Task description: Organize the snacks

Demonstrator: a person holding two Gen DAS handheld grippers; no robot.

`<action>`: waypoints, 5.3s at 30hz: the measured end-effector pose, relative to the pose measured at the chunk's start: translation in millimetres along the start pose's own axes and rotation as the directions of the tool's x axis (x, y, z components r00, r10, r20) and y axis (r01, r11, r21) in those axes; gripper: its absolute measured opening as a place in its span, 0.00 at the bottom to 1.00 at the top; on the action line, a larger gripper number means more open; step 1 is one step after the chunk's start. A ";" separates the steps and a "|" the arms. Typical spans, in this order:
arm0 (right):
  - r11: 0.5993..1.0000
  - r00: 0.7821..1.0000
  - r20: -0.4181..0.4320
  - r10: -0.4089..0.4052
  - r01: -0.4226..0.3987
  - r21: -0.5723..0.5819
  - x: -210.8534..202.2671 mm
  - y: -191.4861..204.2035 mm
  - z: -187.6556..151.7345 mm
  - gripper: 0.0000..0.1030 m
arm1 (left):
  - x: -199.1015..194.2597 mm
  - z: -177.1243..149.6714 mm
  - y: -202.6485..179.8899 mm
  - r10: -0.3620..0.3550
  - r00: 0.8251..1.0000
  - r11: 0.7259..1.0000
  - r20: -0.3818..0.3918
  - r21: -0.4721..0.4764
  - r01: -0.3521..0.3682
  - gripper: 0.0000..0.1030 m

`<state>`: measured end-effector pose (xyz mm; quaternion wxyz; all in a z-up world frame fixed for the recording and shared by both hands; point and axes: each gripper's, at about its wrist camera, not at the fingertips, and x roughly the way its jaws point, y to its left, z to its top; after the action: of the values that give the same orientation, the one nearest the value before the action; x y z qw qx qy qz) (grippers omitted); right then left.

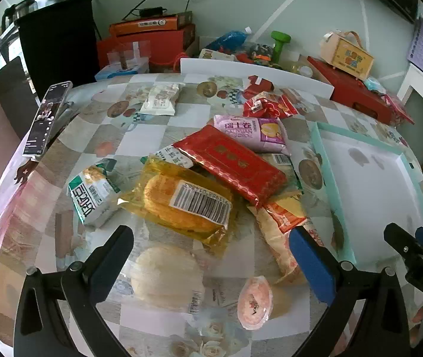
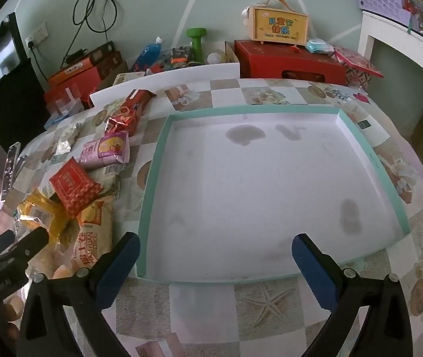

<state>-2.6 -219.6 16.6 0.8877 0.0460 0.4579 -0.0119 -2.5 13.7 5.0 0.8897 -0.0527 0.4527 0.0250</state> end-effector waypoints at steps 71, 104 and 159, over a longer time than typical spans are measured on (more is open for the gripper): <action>1.000 1.000 0.000 0.001 -0.001 0.001 -1.8 -1.7 -0.8 1.00 | -9.6 4.6 4.5 0.049 0.997 0.999 0.058 0.016 -0.050 1.00; 0.966 0.954 -0.224 0.201 -0.231 -0.118 30.2 121.6 -48.5 0.77 | 10.2 -18.7 63.1 -0.032 0.979 0.990 -0.200 -0.143 0.003 0.92; 0.982 0.984 0.006 0.177 -0.177 0.060 -10.7 34.1 2.1 0.39 | -21.5 15.4 22.3 -0.115 0.990 0.992 -0.082 -0.051 0.111 0.61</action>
<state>-5.0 -186.1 29.0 0.8837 0.1131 0.4509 0.0533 -4.9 37.7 29.7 0.8683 -0.0999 0.4855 -0.0174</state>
